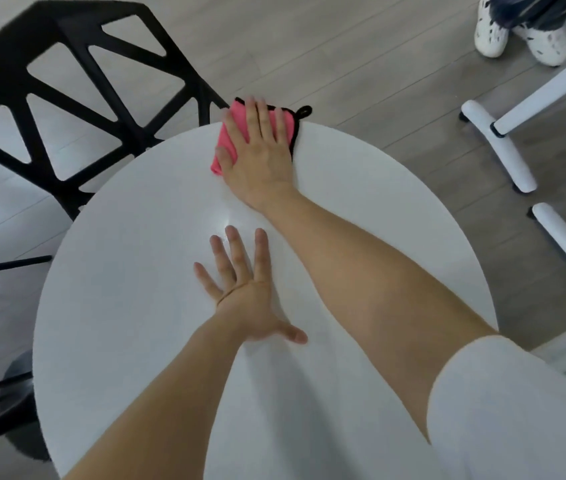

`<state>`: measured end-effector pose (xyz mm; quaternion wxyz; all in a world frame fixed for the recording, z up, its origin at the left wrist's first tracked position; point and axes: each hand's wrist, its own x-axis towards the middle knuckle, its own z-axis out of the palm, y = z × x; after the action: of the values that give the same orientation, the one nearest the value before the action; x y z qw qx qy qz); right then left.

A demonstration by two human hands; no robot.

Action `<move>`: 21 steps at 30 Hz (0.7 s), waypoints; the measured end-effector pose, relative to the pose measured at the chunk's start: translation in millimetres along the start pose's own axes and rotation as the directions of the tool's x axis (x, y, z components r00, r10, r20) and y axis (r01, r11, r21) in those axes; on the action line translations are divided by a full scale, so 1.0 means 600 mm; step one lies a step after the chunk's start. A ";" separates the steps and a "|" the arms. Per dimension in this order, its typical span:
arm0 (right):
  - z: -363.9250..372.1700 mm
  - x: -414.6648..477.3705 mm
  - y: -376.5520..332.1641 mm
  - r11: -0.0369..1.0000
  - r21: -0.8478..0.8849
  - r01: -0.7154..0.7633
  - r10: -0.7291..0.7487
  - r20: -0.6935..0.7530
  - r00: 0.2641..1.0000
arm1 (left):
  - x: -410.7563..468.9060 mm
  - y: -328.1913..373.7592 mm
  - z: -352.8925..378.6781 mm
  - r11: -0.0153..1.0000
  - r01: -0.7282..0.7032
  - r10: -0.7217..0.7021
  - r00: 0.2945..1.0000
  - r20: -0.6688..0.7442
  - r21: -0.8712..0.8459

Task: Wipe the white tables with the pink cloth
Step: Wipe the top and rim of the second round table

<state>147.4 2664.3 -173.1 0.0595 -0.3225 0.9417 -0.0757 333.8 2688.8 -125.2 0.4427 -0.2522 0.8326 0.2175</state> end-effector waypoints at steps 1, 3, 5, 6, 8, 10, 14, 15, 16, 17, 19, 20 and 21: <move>0.001 0.001 -0.001 0.998 -0.011 0.054 -0.054 0.012 0.998 | -0.002 0.001 -0.002 1.000 0.006 -0.006 1.000 0.000 0.002; -0.002 -0.029 0.040 0.994 0.001 0.109 -0.109 0.015 0.994 | -0.004 0.004 -0.003 1.000 0.009 -0.009 1.000 0.000 0.007; -0.005 -0.089 0.113 0.998 0.018 0.056 -0.056 -0.027 0.998 | -0.004 0.003 -0.004 1.000 -0.002 0.002 1.000 -0.004 0.013; -0.009 -0.124 0.154 1.000 0.021 0.000 0.001 -0.053 0.999 | -0.005 0.002 -0.005 1.000 -0.005 0.006 1.000 -0.002 0.016; -0.018 -0.186 0.224 0.993 0.013 -0.118 0.119 -0.057 0.991 | -0.005 0.002 -0.008 1.000 -0.003 0.002 1.000 0.010 0.020; -0.022 -0.209 0.252 0.970 -0.011 -0.242 0.241 -0.055 0.969 | -0.004 0.003 -0.010 0.999 -0.004 0.003 1.000 0.024 0.034; -0.010 -0.155 0.172 0.898 0.039 -0.437 0.439 -0.108 0.892 | 0.000 -0.002 -0.013 0.999 -0.011 0.009 0.999 0.047 0.035; -0.004 -0.129 0.139 0.920 0.043 -0.390 0.392 -0.106 0.914 | -0.001 -0.004 -0.012 0.999 -0.016 0.014 0.999 0.047 0.037; 0.001 -0.099 0.105 0.950 0.041 -0.310 0.312 -0.100 0.945 | -0.001 -0.004 -0.011 0.999 -0.021 0.019 0.999 0.047 0.039; 0.004 -0.068 0.070 0.976 0.036 -0.214 0.217 -0.094 0.972 | -0.001 -0.002 -0.010 0.999 -0.021 0.020 0.999 0.046 0.036; 0.007 -0.015 0.004 0.999 0.027 -0.037 0.039 -0.067 0.997 | -0.001 0.002 -0.012 1.000 -0.009 0.008 0.999 0.051 0.026; 0.008 0.003 -0.021 0.999 0.024 0.029 -0.028 -0.045 0.999 | -0.002 0.003 -0.012 1.000 -0.003 0.002 0.999 0.053 0.026; 0.009 0.014 -0.035 0.997 0.019 0.074 -0.073 -0.026 0.997 | -0.002 0.003 -0.013 1.000 -0.003 0.002 0.999 0.053 0.029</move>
<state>154.4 2642.2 -175.3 0.0477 -0.3554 0.9291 -0.0911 328.7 2686.1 -119.9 0.4679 -0.2387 0.8240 0.2124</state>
